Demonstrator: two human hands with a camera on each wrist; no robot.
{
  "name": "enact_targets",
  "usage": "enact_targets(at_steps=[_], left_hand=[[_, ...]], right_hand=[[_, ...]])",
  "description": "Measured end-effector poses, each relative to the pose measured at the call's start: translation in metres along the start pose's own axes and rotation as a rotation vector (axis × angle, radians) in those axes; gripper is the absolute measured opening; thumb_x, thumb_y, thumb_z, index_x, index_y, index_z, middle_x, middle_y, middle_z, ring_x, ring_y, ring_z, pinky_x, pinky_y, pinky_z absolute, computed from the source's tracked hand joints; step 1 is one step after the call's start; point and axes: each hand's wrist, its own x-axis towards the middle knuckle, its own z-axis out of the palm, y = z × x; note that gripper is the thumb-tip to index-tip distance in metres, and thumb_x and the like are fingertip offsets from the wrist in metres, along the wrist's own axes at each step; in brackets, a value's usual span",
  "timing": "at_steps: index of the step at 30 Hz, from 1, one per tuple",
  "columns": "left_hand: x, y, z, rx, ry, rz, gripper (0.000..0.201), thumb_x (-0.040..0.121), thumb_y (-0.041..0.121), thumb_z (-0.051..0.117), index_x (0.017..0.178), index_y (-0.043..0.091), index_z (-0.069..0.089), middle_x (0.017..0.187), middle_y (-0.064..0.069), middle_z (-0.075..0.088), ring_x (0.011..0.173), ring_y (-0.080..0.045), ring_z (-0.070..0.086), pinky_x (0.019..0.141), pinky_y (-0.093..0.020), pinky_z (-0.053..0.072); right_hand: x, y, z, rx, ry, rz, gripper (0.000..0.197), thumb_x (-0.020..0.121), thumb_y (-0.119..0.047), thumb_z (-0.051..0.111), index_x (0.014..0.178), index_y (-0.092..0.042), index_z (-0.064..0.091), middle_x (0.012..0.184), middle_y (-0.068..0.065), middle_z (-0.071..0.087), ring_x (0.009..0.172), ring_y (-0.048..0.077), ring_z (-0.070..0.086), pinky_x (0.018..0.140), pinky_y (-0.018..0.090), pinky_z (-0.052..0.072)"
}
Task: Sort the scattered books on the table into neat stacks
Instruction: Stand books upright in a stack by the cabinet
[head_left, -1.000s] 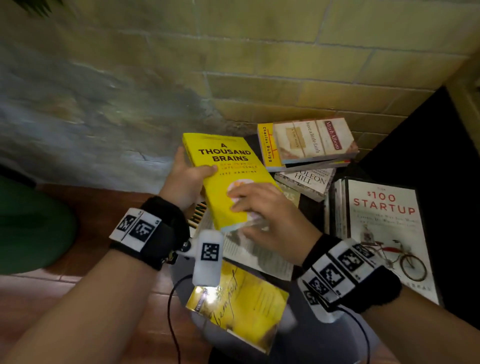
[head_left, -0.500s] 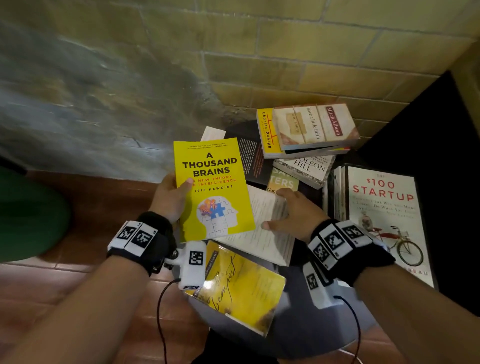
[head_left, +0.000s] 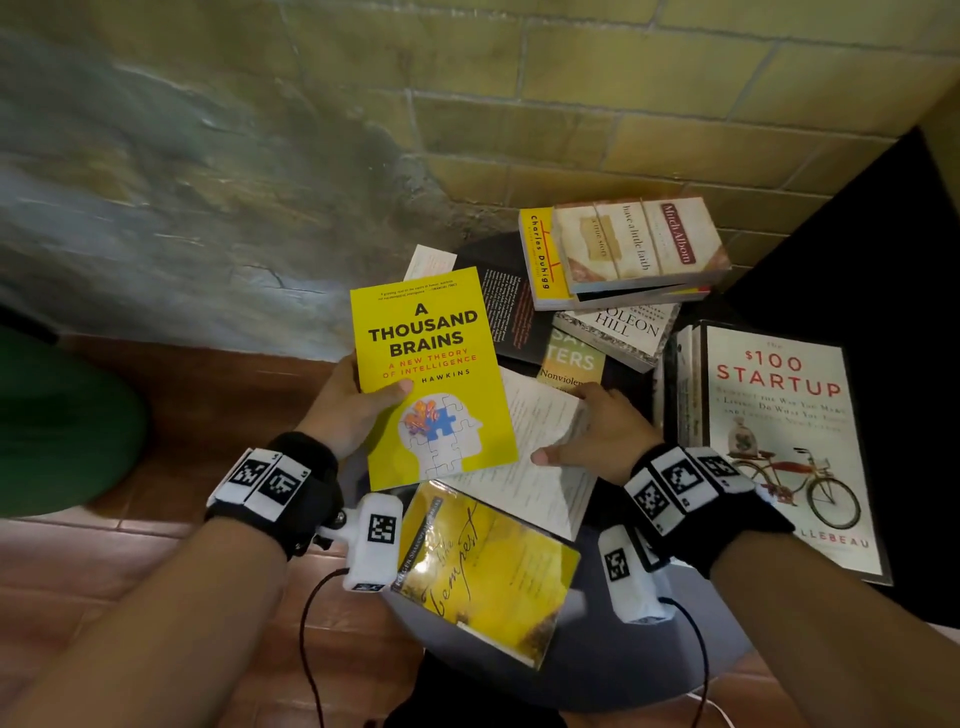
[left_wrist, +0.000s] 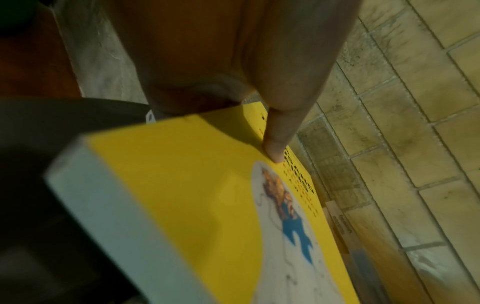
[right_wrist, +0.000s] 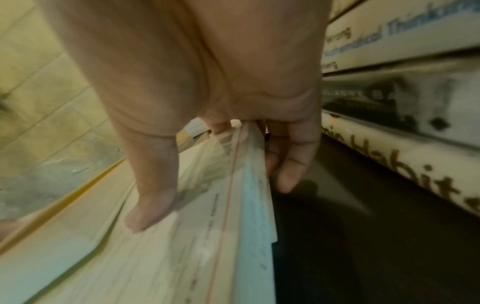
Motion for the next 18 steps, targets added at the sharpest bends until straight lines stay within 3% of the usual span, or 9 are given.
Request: enact_targets(at_steps=[3,6,8,9,10,13,15,18], left_hand=[[0.0,0.002,-0.002,-0.037,0.01,0.007,0.067,0.079,0.015,0.075,0.138,0.006,0.043,0.127,-0.015,0.064,0.112,-0.031,0.063,0.101,-0.053,0.045],[-0.001,0.003,-0.007,-0.079,0.019,0.009,0.07,0.074,0.019,0.077,0.135,0.005,0.047,0.117,-0.009,0.069,0.105,-0.027,0.067,0.097,-0.049,0.05],[-0.003,0.002,-0.013,-0.129,0.026,0.008,0.045,0.086,0.012,0.067,0.127,0.005,0.053,0.096,0.002,0.076,0.086,-0.017,0.073,0.075,-0.032,0.06],[-0.004,0.0,-0.016,-0.163,0.027,0.001,0.037,0.09,0.008,0.061,0.125,0.006,0.054,0.089,0.004,0.077,0.079,-0.015,0.074,0.065,-0.027,0.059],[-0.006,0.0,-0.018,-0.2,0.037,-0.004,0.036,0.089,0.007,0.061,0.125,0.006,0.055,0.089,0.002,0.077,0.08,-0.017,0.074,0.061,-0.027,0.058],[-0.009,0.002,-0.022,-0.278,0.066,0.018,0.06,0.076,0.013,0.069,0.133,0.009,0.051,0.109,-0.01,0.072,0.098,-0.032,0.07,0.074,-0.039,0.057],[-0.006,0.006,-0.021,-0.29,0.061,0.047,0.054,0.082,0.009,0.066,0.133,0.01,0.051,0.108,-0.008,0.073,0.093,-0.028,0.072,0.069,-0.037,0.058],[-0.006,0.014,-0.015,-0.327,0.003,0.062,0.058,0.078,0.009,0.065,0.134,0.01,0.05,0.101,-0.002,0.075,0.085,-0.021,0.074,0.06,-0.03,0.059]], right_hand=[[-0.003,0.006,0.004,0.159,0.043,-0.028,0.08,0.062,-0.039,0.087,0.127,-0.014,0.048,0.123,0.007,0.056,0.113,0.024,0.056,0.093,0.036,0.049],[-0.014,0.007,0.0,0.488,0.151,-0.054,0.06,0.065,-0.023,0.087,0.115,-0.018,0.054,0.108,-0.002,0.066,0.105,0.02,0.063,0.091,0.039,0.053],[-0.025,0.004,-0.01,0.749,0.27,-0.059,0.062,0.063,-0.017,0.088,0.116,-0.017,0.055,0.103,-0.003,0.07,0.097,0.018,0.068,0.086,0.038,0.055],[-0.031,0.002,-0.017,0.853,0.311,-0.072,0.062,0.063,-0.015,0.088,0.116,-0.016,0.056,0.1,-0.001,0.072,0.093,0.018,0.07,0.084,0.039,0.057],[-0.038,-0.003,-0.025,0.931,0.325,-0.089,0.058,0.063,-0.013,0.087,0.114,-0.015,0.059,0.099,0.001,0.074,0.09,0.019,0.072,0.082,0.04,0.057],[-0.061,-0.017,-0.053,1.0,0.289,-0.212,0.029,0.074,-0.006,0.076,0.1,-0.015,0.068,0.09,-0.001,0.077,0.084,0.019,0.074,0.075,0.037,0.06],[-0.078,-0.023,-0.074,0.943,0.331,-0.332,0.024,0.078,-0.004,0.071,0.095,-0.021,0.069,0.091,-0.005,0.076,0.087,0.013,0.073,0.069,0.029,0.06],[-0.094,-0.03,-0.103,0.892,0.471,-0.481,0.027,0.082,-0.004,0.068,0.097,-0.026,0.068,0.1,-0.005,0.075,0.096,0.013,0.071,0.076,0.032,0.057]])
